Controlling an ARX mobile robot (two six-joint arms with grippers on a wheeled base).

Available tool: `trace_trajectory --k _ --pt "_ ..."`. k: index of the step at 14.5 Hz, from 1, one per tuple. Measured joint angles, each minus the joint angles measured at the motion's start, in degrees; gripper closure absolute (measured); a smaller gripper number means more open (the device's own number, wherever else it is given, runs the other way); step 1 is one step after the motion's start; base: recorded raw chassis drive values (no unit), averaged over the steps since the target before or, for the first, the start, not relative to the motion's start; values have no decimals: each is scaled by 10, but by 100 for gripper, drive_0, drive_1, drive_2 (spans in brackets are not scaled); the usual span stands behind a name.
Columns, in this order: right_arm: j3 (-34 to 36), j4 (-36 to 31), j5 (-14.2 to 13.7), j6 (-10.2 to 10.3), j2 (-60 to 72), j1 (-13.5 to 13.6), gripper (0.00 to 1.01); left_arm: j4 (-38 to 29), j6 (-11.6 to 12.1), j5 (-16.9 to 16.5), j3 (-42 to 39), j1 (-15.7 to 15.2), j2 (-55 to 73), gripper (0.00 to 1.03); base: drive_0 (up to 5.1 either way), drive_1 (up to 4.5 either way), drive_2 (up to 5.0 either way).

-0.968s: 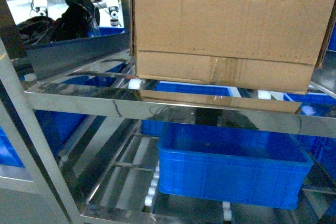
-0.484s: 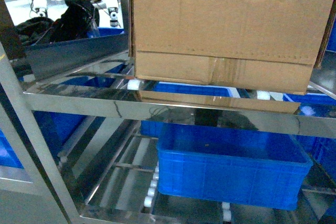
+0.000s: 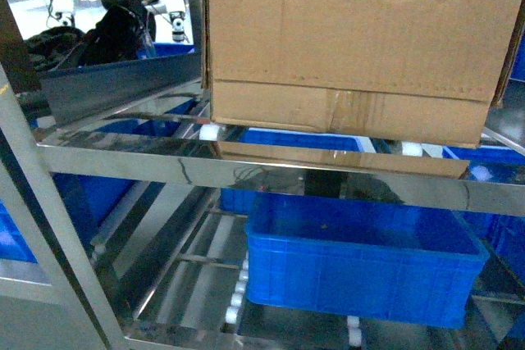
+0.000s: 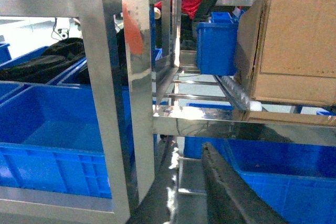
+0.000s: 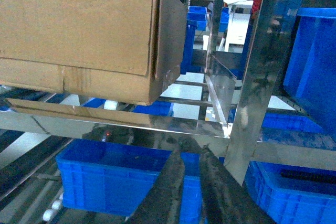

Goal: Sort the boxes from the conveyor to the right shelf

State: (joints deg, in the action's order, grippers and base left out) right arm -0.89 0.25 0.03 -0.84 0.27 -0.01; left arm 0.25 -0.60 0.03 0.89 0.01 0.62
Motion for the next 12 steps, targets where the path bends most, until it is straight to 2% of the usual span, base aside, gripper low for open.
trace_trajectory --k 1,3,4,6,12 --pt "0 0 0 0 0 0 71 0 0 0 0 0 0 70 0 0 0" --pt "0 0 0 0 0 0 47 0 0 0 0 0 0 46 0 0 0" --pt "0 0 0 0 0 0 31 0 0 0 0 0 0 30 0 0 0" --pt "0 0 0 0 0 0 5 0 0 0 0 0 0 5 0 0 0" --pt "0 0 0 0 0 0 3 0 0 0 0 0 0 5 0 0 0"
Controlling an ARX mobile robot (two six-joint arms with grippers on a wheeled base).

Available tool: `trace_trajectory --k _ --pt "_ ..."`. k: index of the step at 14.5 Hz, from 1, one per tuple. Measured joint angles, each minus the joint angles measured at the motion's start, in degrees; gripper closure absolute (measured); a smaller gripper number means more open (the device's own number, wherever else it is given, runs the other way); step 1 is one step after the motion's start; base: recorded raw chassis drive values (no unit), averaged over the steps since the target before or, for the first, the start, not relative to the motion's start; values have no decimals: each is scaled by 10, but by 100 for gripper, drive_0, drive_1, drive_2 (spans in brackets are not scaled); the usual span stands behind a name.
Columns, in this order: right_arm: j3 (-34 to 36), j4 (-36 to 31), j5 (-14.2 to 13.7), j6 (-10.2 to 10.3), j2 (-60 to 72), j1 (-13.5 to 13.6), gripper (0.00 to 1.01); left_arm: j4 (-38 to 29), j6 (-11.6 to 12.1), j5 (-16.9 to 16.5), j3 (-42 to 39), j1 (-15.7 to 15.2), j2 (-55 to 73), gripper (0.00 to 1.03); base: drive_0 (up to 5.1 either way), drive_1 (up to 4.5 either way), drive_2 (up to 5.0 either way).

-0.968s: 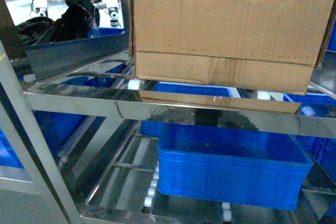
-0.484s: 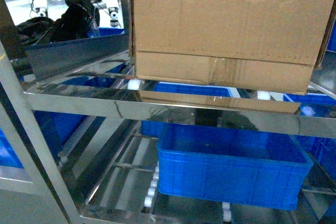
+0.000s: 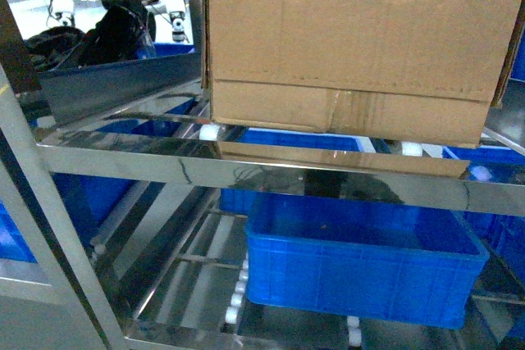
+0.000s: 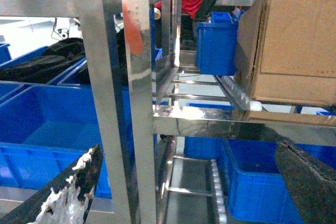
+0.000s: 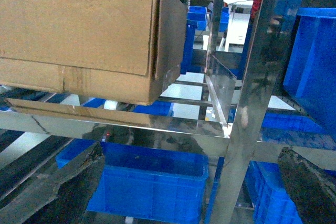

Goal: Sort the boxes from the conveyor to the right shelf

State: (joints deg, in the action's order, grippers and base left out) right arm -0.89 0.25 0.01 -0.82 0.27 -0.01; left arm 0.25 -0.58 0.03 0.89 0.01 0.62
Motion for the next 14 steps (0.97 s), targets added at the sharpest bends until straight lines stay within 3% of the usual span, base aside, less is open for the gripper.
trace_trajectory --k 14 --pt "0 0 0 0 0 0 3 0 0 0 0 0 0 5 0 0 0"
